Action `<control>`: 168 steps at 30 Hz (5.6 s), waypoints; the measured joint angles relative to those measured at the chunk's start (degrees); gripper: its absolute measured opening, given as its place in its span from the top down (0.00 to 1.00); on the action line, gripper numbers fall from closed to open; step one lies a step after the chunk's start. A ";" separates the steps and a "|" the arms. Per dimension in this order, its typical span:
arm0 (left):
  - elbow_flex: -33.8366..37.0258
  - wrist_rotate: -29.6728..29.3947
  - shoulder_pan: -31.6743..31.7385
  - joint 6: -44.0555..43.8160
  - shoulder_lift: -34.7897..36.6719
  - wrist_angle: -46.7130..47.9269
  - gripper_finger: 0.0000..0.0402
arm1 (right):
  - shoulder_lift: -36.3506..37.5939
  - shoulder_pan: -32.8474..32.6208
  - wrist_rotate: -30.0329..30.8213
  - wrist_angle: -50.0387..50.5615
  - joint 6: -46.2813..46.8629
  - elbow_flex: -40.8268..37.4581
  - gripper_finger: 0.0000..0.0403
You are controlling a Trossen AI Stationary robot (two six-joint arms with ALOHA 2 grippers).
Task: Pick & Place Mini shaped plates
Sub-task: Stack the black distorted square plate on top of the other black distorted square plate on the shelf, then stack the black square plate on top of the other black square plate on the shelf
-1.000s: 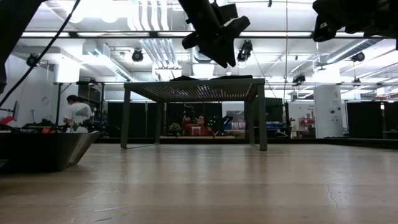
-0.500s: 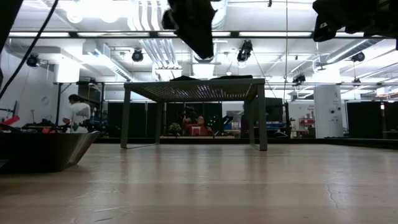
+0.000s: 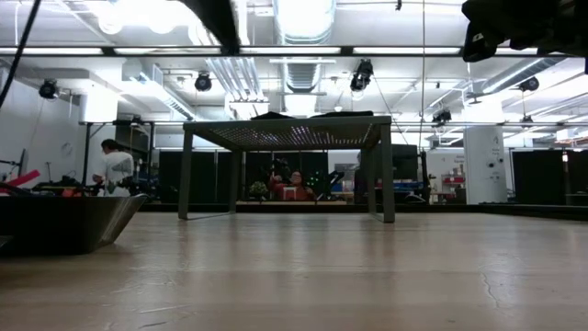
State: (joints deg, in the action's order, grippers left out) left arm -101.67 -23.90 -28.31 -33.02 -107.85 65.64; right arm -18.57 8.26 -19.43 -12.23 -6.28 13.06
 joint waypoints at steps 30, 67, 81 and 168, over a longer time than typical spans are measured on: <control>23.01 14.12 -11.13 -23.19 0.00 -12.01 0.66 | 0.00 0.00 0.00 0.00 -0.14 0.00 0.98; 4.07 -7.73 -7.90 -5.93 0.11 3.98 1.00 | 0.00 0.01 0.01 0.00 -0.15 0.00 0.98; -2.28 -25.07 0.01 14.34 0.11 2.58 1.00 | 0.00 -0.01 0.01 0.00 -0.13 0.00 0.98; -7.78 2.38 40.40 53.55 -3.54 -28.14 0.80 | 0.00 0.00 0.00 0.00 -0.16 -0.01 0.98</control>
State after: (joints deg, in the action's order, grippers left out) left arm -109.45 -21.52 12.09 20.53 -111.39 37.50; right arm -18.57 8.26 -19.44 -12.23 -6.44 13.05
